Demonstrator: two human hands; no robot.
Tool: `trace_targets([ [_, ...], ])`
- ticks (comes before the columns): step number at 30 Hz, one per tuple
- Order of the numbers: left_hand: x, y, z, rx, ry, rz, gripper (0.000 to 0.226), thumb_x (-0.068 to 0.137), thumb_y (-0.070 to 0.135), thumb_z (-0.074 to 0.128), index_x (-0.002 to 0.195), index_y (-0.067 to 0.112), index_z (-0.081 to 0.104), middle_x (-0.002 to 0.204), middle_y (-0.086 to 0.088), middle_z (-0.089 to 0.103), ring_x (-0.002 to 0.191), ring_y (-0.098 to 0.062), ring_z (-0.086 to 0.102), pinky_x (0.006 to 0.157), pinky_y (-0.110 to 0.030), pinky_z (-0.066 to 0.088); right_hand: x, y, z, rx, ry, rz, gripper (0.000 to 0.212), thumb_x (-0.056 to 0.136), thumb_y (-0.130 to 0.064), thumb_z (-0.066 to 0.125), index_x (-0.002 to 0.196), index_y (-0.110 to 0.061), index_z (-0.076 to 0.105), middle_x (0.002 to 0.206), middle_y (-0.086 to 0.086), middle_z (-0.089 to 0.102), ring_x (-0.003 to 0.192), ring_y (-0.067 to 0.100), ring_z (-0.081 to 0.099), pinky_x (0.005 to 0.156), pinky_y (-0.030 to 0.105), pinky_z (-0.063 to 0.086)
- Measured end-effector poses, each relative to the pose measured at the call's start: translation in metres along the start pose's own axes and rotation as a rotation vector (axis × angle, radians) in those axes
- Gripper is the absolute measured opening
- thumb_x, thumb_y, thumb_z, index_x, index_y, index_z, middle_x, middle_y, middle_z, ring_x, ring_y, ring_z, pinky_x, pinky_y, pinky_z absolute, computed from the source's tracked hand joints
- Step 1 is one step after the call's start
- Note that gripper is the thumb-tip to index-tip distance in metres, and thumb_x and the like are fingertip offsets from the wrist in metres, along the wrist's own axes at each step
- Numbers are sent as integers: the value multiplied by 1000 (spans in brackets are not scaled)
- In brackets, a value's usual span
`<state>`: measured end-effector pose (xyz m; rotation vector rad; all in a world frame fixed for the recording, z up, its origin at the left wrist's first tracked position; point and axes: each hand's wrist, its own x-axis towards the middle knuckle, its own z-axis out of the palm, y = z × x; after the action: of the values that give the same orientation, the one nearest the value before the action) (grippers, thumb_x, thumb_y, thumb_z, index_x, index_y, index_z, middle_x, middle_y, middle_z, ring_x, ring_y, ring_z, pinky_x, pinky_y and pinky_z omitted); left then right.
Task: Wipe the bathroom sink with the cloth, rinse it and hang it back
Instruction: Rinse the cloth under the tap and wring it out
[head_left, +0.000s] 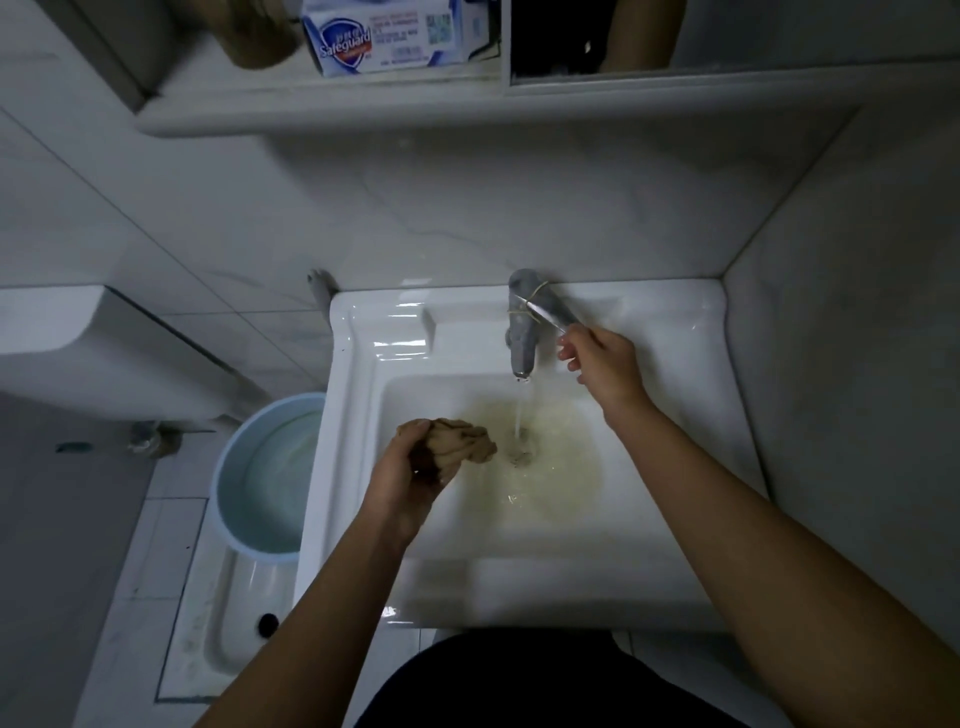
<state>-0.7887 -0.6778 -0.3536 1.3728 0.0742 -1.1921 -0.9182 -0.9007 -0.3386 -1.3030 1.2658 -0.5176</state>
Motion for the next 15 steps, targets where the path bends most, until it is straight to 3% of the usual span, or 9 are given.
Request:
trace_targets([
  [7, -18, 3, 8, -70, 12, 18, 44, 102, 20, 45, 123, -16, 61, 117, -28, 71, 88, -27, 70, 75, -30, 41, 0, -9, -11, -42, -56, 87, 32, 91, -36, 61, 93, -7, 74, 78, -1, 69, 63, 13, 57, 65, 27, 44],
  [10, -20, 12, 11, -20, -58, 35, 39, 102, 21, 45, 107, -4, 75, 110, -23, 75, 85, -21, 74, 81, -30, 47, -8, -11, -14, -73, -62, 130, 36, 94, -44, 59, 92, -11, 73, 77, -1, 71, 63, 13, 58, 67, 27, 47],
  [12, -23, 19, 15, 27, -109, 53, 40, 102, 17, 43, 96, 1, 79, 106, -22, 76, 91, -25, 76, 88, -31, 53, -19, -4, -12, -87, -66, 168, 35, 95, -44, 57, 89, -12, 71, 84, 4, 74, 63, 14, 59, 65, 27, 48],
  [15, -20, 20, 18, 31, -153, 134, 34, 95, 8, 50, 118, -16, 60, 118, -35, 68, 109, -45, 69, 101, -46, 55, -45, 22, -1, -11, -169, 298, 34, 97, -44, 55, 99, -13, 68, 107, 14, 74, 78, 22, 68, 73, 33, 56],
])
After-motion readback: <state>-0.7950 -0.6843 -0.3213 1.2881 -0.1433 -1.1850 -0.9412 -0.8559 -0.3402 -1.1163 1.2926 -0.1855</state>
